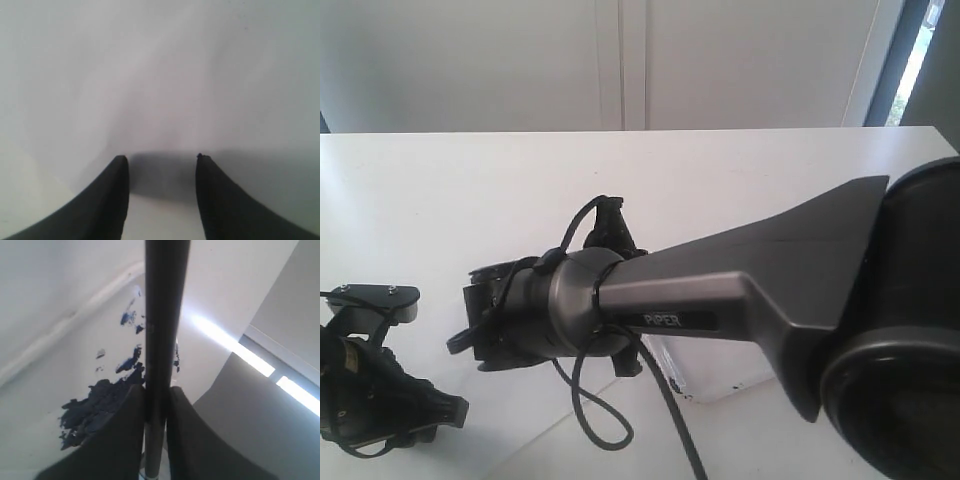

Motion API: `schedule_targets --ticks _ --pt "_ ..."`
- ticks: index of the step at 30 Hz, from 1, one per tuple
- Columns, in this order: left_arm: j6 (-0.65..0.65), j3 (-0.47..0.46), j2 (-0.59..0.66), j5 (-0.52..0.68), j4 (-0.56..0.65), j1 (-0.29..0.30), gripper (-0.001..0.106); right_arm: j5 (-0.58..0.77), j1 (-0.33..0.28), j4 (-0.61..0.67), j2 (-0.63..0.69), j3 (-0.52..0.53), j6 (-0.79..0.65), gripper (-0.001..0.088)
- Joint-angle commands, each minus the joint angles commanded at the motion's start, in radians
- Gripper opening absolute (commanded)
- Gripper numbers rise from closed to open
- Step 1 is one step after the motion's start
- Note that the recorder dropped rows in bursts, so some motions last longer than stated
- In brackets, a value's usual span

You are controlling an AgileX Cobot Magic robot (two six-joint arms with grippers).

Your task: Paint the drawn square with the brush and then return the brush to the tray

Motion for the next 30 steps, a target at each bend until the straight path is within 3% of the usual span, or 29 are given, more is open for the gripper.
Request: schedule_targets --ticks 10,30 --pt "0.000 0.000 0.000 -0.001 -0.016 0.000 0.048 0.000 0.000 -0.231 0.004 0.035 -0.022 0.0000" --pt "0.000 -0.002 -0.004 -0.001 -0.018 0.000 0.048 0.000 -0.022 -0.313 0.108 0.035 -0.056 0.0000"
